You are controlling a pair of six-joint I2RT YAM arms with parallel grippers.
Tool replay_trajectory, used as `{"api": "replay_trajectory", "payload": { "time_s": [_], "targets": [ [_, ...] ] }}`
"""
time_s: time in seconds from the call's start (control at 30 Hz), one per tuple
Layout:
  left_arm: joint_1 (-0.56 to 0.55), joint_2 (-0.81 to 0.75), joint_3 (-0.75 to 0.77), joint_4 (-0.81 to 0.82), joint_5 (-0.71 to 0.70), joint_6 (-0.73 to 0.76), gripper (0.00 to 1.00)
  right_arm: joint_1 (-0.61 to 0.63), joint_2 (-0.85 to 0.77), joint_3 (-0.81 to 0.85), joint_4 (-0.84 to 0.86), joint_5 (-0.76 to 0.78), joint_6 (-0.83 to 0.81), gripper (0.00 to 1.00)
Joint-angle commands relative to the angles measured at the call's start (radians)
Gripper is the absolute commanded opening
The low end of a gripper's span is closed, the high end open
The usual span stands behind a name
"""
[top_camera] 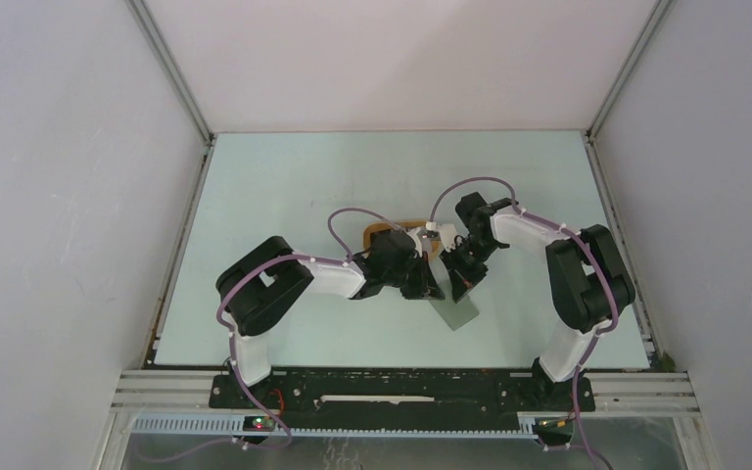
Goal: Put the credit cards into the card holder
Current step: Close the card holder at the center of the board.
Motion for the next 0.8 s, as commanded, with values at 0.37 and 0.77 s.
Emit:
{"api": "replay_trajectory", "payload": {
  "time_s": [0.37,0.77],
  "targets": [
    [-0.010,0.009,-0.004,0.065,0.043,0.047,0.00,0.074,0.099,-0.038,0.090,0.105,-0.029,0.00],
    [-0.007,-0.011,-0.011,0.064,0.037,0.055,0.01,0.057,0.020,-0.026,0.066,-0.044,-0.083,0.30]
  ]
}}
